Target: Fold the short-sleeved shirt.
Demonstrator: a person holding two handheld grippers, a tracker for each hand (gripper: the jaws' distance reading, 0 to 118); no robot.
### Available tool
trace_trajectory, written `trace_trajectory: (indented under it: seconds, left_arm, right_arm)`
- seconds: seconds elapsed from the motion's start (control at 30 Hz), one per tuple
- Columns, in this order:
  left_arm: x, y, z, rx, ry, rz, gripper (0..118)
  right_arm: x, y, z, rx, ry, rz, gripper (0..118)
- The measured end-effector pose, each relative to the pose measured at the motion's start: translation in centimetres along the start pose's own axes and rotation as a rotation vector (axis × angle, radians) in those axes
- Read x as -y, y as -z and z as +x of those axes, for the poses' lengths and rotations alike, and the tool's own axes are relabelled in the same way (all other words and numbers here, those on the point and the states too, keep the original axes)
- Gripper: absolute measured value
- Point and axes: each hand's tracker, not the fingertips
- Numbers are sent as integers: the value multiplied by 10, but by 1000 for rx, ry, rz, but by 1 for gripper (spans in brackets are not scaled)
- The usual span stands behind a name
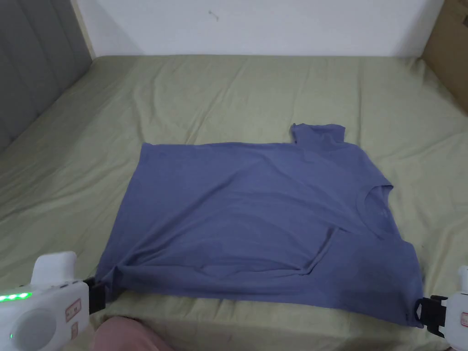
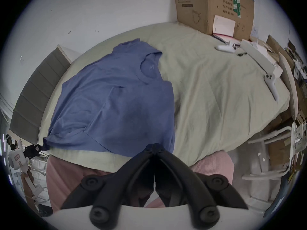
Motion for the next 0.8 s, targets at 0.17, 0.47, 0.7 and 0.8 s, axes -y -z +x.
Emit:
trace_trajectory:
  seconds: [0.17,0.47,0.7,0.8]
  left_arm:
    - [-14,-3,1,34,-11,23,103]
    - [-3,32,14,103,-37,-74,3]
    - [-7,30,14,90,-53,-69,3]
    - [-10,28,11,87,-47,-70,3]
  right_arm:
    - [3,3,1,13,10,-27,0]
    - [3,7,-3,17,-10,-45,0]
    - [-5,14,-2,16,-27,-10,16]
    - [-14,37,6,-2,-19,-43,76]
